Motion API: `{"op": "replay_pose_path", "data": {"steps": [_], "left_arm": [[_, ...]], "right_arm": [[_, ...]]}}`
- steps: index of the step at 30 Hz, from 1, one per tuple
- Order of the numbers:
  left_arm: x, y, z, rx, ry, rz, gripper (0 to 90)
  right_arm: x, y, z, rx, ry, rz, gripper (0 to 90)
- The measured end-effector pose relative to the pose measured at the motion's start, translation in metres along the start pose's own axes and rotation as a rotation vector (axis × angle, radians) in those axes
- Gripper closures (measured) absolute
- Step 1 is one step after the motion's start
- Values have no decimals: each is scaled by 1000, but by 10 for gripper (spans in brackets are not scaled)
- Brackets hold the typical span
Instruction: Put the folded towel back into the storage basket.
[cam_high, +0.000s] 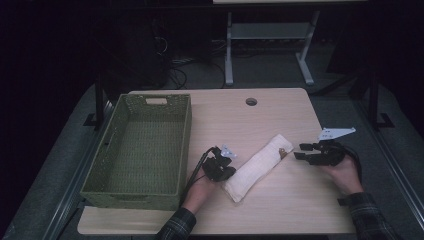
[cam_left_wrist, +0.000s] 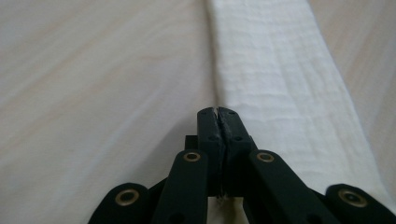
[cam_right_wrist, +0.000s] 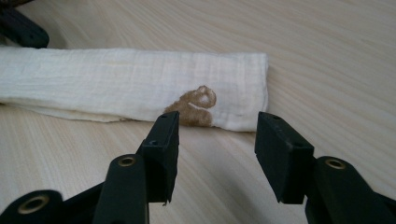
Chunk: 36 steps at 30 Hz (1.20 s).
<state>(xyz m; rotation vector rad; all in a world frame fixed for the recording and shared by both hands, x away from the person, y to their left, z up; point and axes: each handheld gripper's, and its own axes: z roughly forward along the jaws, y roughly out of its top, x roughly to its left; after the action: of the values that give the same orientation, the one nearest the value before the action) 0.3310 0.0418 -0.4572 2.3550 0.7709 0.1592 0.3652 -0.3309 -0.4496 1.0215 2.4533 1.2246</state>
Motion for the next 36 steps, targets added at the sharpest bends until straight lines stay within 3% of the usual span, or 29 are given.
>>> {"op": "replay_pose_path", "data": {"steps": [11, 20, 36], "left_arm": [[-17, -3, -1, 11, -96, 65, 883], [-50, 2, 8, 14, -176, 152, 883], [-88, 16, 28, -15, -263, 200, 873]], "right_arm": [[4, 4, 4, 3, 8, -17, 444], [9, 8, 11, 16, 10, -35, 408], [10, 8, 13, 27, 4, -36, 400]]}}
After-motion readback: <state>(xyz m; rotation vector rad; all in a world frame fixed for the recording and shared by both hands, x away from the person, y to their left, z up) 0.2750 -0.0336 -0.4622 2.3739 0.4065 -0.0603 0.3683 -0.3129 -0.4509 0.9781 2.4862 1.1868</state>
